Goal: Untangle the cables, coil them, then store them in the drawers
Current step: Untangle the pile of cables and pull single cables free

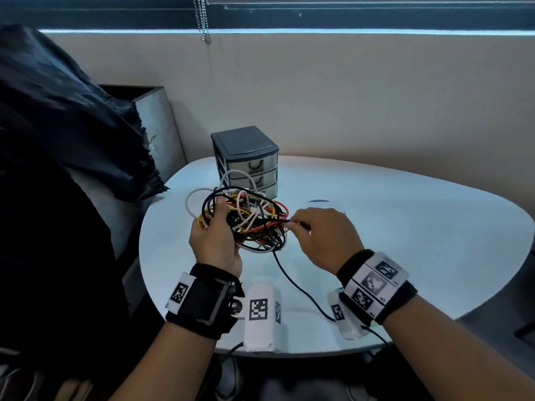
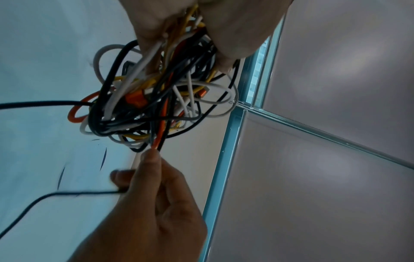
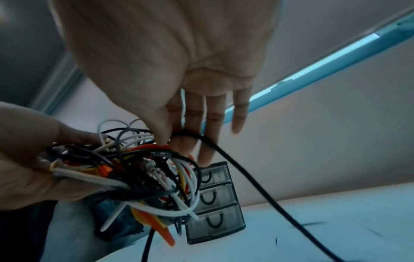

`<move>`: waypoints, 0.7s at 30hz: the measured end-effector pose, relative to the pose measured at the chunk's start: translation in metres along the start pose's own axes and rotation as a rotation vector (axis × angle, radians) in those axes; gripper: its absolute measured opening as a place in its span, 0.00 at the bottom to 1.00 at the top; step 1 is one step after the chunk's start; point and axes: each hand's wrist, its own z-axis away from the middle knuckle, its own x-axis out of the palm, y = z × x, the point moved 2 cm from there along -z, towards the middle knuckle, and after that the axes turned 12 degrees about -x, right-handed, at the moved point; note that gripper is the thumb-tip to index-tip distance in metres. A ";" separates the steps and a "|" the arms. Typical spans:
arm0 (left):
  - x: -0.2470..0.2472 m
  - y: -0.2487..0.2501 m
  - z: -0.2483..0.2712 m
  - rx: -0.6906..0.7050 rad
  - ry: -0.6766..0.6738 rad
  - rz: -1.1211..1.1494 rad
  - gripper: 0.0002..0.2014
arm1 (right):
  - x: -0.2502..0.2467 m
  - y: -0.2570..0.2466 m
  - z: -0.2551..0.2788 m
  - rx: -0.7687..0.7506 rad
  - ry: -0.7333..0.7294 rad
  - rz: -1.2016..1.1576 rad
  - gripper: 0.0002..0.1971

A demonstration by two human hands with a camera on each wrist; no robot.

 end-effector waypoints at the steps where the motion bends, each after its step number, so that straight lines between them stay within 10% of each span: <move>1: -0.002 0.002 -0.002 -0.003 0.007 0.004 0.16 | -0.004 0.000 0.002 -0.042 0.051 0.035 0.15; 5: -0.009 0.011 -0.008 0.002 0.017 0.026 0.15 | -0.034 0.009 0.007 -0.030 0.321 0.036 0.13; 9: -0.020 0.026 -0.018 -0.002 0.050 0.060 0.15 | -0.072 0.065 0.017 0.310 0.513 -0.041 0.10; 13: -0.028 0.037 -0.029 -0.055 -0.023 0.128 0.24 | -0.082 0.098 0.030 0.631 0.215 -0.018 0.27; 17: -0.018 0.037 -0.027 -0.087 -0.130 0.154 0.22 | -0.048 0.050 0.033 0.418 0.202 -0.187 0.25; 21: -0.009 0.030 -0.018 -0.136 -0.221 0.222 0.13 | 0.024 -0.006 0.037 0.447 -0.117 -0.722 0.26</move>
